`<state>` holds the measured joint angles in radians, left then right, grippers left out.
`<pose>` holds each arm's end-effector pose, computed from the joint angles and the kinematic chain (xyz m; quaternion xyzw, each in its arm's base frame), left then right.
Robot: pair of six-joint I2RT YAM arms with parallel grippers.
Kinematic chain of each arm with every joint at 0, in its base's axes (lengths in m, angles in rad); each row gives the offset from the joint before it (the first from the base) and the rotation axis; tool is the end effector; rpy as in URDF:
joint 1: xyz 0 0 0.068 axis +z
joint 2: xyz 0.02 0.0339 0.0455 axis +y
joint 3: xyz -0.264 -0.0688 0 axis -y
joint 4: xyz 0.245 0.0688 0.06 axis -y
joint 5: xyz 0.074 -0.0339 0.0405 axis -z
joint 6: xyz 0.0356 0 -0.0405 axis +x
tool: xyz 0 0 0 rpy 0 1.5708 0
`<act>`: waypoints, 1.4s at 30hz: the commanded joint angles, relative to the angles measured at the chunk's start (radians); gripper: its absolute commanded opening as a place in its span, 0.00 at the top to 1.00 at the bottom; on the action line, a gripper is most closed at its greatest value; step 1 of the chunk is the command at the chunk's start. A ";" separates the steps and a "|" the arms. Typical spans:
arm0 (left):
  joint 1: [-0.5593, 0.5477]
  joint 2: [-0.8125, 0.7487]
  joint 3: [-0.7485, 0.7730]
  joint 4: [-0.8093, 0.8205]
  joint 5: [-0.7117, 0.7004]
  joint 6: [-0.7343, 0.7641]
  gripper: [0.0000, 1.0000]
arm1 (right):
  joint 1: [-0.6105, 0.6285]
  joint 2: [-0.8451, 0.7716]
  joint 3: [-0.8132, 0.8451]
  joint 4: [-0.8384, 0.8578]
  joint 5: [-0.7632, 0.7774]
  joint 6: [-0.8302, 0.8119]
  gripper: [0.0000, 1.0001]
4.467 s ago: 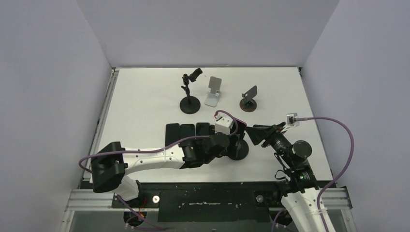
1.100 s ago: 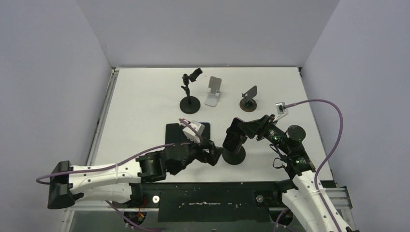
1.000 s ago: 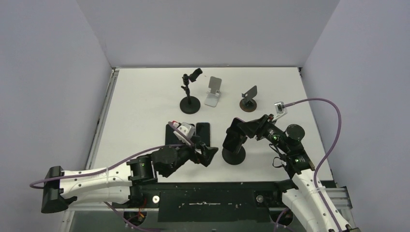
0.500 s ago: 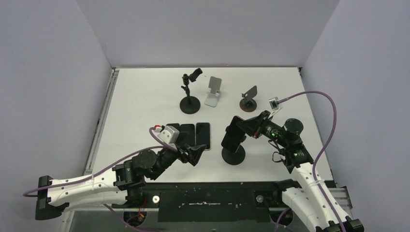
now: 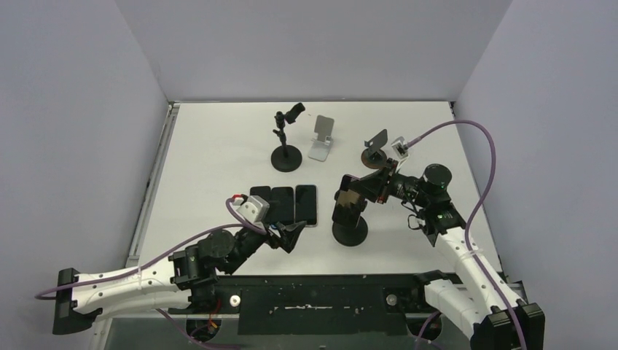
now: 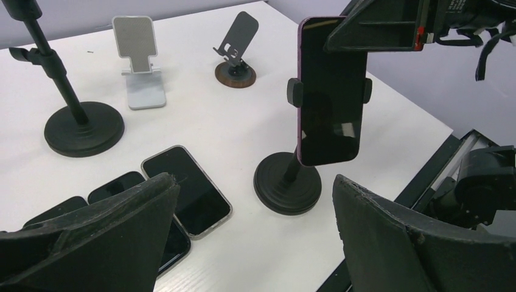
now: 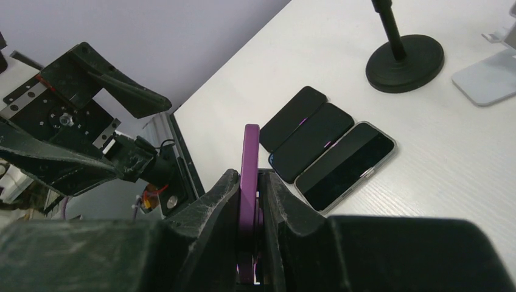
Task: Remove the phone from the phone stand
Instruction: Adjust the phone stand with the phone at the center of the board.
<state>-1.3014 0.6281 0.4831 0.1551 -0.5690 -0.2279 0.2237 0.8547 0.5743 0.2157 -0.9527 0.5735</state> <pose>0.0615 -0.1505 0.2936 0.1739 0.6823 -0.3297 0.6289 0.1819 0.0711 0.2964 -0.1960 0.6931 0.5442 0.4302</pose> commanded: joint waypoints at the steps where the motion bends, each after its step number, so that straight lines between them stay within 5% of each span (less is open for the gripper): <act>1: 0.008 -0.035 -0.011 0.075 0.010 0.045 0.03 | -0.015 0.057 0.131 0.153 -0.140 -0.059 1.00; 12: 0.011 -0.100 -0.054 0.101 0.046 0.124 0.03 | -0.030 0.236 0.303 0.082 -0.249 -0.188 1.00; 36: 0.005 -0.097 -0.067 0.093 0.047 0.098 0.03 | -0.016 0.277 0.237 -0.009 -0.128 -0.291 0.99; 42: 0.005 -0.093 -0.061 0.085 0.044 0.098 0.03 | -0.016 0.242 0.236 -0.081 -0.047 -0.301 0.46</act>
<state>-1.2942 0.5335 0.4126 0.1997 -0.5339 -0.1268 0.2001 1.1465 0.8062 0.1474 -1.0657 0.3092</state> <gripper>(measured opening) 0.974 0.435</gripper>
